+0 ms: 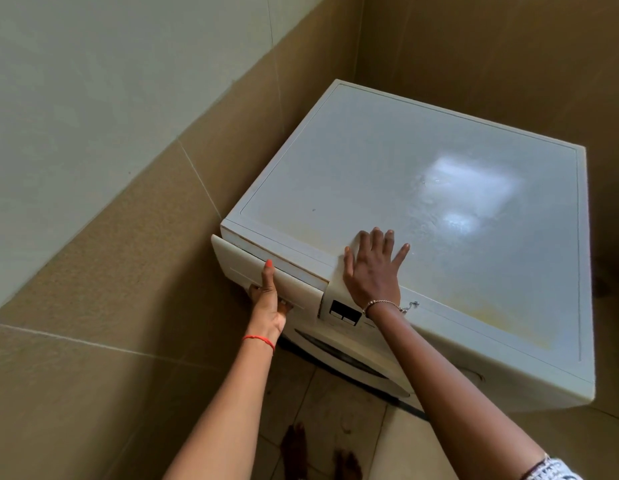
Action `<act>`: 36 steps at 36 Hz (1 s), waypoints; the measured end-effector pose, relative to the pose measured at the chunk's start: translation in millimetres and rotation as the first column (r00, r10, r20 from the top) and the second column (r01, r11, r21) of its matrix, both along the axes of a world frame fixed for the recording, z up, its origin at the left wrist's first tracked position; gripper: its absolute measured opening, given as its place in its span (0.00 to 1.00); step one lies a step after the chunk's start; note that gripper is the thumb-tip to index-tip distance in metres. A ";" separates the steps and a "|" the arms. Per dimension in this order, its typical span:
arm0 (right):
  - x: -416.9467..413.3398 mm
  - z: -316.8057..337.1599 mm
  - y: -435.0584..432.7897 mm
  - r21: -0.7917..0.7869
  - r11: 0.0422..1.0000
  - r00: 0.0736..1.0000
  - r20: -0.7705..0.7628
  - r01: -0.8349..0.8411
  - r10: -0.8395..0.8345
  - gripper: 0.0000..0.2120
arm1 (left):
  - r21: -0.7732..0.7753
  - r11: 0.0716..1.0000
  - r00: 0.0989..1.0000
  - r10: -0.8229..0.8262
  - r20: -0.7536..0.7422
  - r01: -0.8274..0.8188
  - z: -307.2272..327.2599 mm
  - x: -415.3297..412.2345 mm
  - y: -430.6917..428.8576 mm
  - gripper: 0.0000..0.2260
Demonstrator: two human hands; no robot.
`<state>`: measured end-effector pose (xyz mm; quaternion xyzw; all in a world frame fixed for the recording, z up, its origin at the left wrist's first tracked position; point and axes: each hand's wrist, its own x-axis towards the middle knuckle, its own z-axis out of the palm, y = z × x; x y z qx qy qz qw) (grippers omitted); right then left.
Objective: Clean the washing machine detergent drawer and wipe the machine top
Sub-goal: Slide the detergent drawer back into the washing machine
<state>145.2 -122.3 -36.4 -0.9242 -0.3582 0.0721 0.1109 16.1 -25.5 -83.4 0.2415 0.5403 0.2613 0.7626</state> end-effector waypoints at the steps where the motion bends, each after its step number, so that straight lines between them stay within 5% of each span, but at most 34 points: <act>1: 0.2 -0.1 0.0 0.004 1.000 1.000 -0.002 0.001 -0.001 0.21 | -0.001 1.000 1.000 0.004 -0.004 -0.004 0.1 3.1 0.9 0.30; 23: -2.0 2.3 0.5 -0.006 1.000 1.000 -0.011 0.015 -0.015 0.21 | 0.005 1.000 0.996 0.017 -0.085 -0.017 1.5 24.3 4.9 0.35; 29: -3.1 -1.6 0.3 0.023 1.000 0.999 0.032 0.016 -0.016 0.33 | 0.005 1.000 0.998 0.013 -0.068 -0.013 -3.3 23.2 8.6 0.35; 36: -1.1 2.6 -0.1 0.001 1.000 1.000 0.001 0.009 -0.009 0.20 | 0.016 0.999 0.997 -0.051 -0.062 0.052 -4.3 18.5 9.8 0.39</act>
